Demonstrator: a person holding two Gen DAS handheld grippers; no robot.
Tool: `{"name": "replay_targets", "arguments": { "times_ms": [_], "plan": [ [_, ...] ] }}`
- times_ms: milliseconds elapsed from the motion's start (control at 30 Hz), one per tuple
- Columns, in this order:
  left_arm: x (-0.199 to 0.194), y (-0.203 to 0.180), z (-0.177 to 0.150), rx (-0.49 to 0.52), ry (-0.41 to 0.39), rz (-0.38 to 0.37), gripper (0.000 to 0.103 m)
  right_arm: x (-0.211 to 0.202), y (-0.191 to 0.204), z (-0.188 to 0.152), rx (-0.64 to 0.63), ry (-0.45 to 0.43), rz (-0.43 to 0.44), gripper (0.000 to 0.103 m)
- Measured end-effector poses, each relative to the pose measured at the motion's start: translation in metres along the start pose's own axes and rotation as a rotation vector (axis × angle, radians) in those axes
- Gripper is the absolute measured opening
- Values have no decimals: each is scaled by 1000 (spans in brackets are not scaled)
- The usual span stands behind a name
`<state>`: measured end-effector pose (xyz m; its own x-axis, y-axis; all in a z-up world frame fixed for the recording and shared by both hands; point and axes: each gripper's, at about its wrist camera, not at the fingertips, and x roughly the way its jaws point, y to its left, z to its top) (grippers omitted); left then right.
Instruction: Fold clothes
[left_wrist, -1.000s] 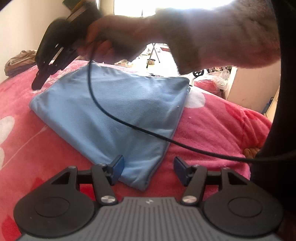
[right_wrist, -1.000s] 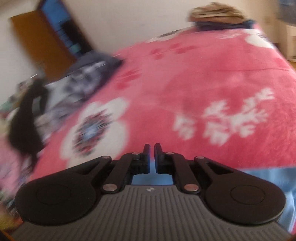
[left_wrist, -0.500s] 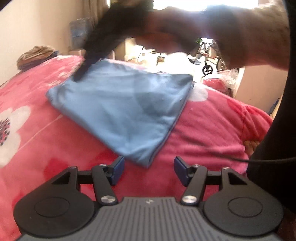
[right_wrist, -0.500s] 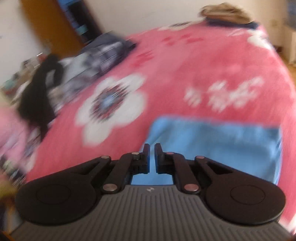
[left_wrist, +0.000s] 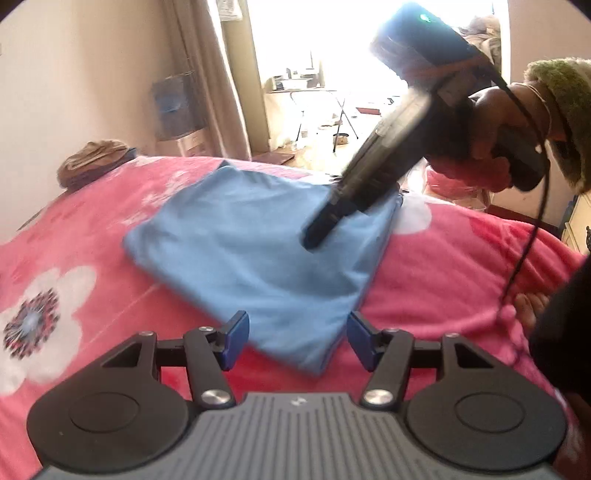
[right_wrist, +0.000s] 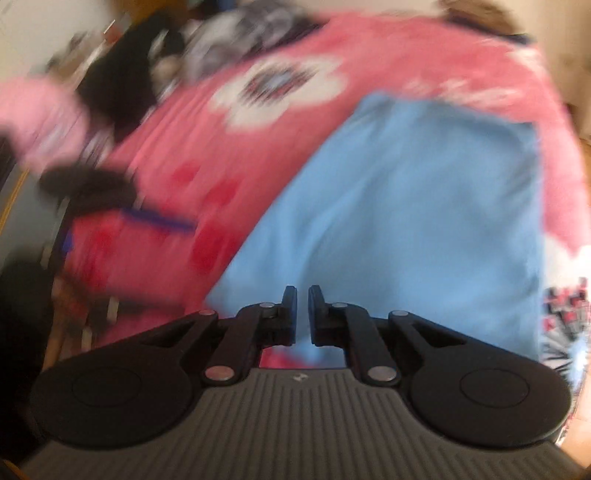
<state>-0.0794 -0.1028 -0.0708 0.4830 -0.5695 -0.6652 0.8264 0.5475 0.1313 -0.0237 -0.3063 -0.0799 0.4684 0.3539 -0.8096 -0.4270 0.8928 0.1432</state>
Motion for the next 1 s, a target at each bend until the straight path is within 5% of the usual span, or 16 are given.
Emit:
{"name": "replay_targets", "arguments": {
  "times_ms": [133,233,633,1000],
  "plan": [
    [26,0,-5,-62,85,-22,57,-7,-27,-16,73,-92,-213,5],
    [26,4,-11,-111,95,-25,57,-35,-60,-54,268,-162,-284,5],
    [15,24,-8,-249,143,7,57,-43,-57,-36,401,-350,-183,8],
    [39,51,14,-473,333,90,65,-1,-35,1,385,-265,-142,8]
  ]
}}
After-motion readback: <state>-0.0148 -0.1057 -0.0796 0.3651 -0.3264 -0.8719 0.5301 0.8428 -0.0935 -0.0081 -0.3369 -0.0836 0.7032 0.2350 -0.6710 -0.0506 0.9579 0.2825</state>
